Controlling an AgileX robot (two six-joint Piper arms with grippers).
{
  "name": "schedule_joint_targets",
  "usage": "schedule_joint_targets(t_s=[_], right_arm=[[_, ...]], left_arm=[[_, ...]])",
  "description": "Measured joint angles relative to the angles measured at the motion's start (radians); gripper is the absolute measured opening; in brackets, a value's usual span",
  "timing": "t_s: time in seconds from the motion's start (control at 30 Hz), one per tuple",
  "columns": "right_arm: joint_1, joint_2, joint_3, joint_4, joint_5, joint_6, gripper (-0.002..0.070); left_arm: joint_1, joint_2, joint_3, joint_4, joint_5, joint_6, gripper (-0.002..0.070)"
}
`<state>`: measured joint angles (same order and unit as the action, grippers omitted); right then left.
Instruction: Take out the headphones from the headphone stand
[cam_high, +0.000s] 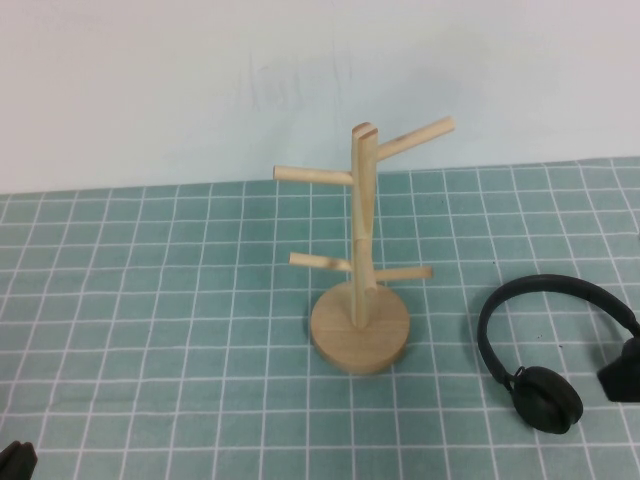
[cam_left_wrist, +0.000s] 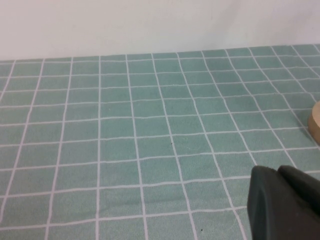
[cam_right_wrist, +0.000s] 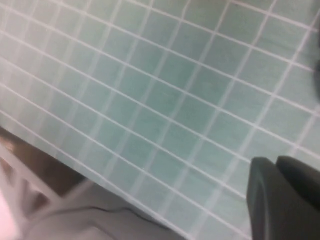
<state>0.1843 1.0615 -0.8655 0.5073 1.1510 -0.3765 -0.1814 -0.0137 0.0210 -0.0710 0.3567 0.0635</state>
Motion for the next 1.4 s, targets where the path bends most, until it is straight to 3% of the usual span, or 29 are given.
schedule_joint_targets(t_s=[0.13,0.37,0.6,0.7,0.93,1.07,1.2,1.4], right_arm=[[-0.003,-0.018,0.005,-0.106,-0.045,-0.13,-0.0006],[-0.118,-0.297,0.16,-0.132,-0.369,-0.237,-0.0006],[-0.182,-0.664,0.502,0.035,-0.819,-0.241,-0.0006],[-0.191,-0.801,0.65,0.096,-0.925,-0.241,-0.0006],[-0.24,-1.022,0.859,0.141,-0.997,-0.242,-0.0006],[-0.282,-1.068,0.89,0.11,-0.895,-0.236,-0.0006],[-0.315,-1.069,0.892,-0.039,-0.812,-0.09,-0.0006],[-0.326,-1.069,0.892,-0.451,-0.77,0.39,-0.0006]], left_arm=[[0.0,0.0,0.0,0.0,0.0,0.0,-0.0006],[0.0,0.0,0.0,0.0,0.0,0.0,-0.0006],[0.0,0.0,0.0,0.0,0.0,0.0,-0.0006],[0.0,0.0,0.0,0.0,0.0,0.0,-0.0006],[0.0,0.0,0.0,0.0,0.0,0.0,-0.0006],[0.0,0.0,0.0,0.0,0.0,0.0,-0.0006],[0.0,0.0,0.0,0.0,0.0,0.0,-0.0006],[0.0,0.0,0.0,0.0,0.0,0.0,-0.0006]])
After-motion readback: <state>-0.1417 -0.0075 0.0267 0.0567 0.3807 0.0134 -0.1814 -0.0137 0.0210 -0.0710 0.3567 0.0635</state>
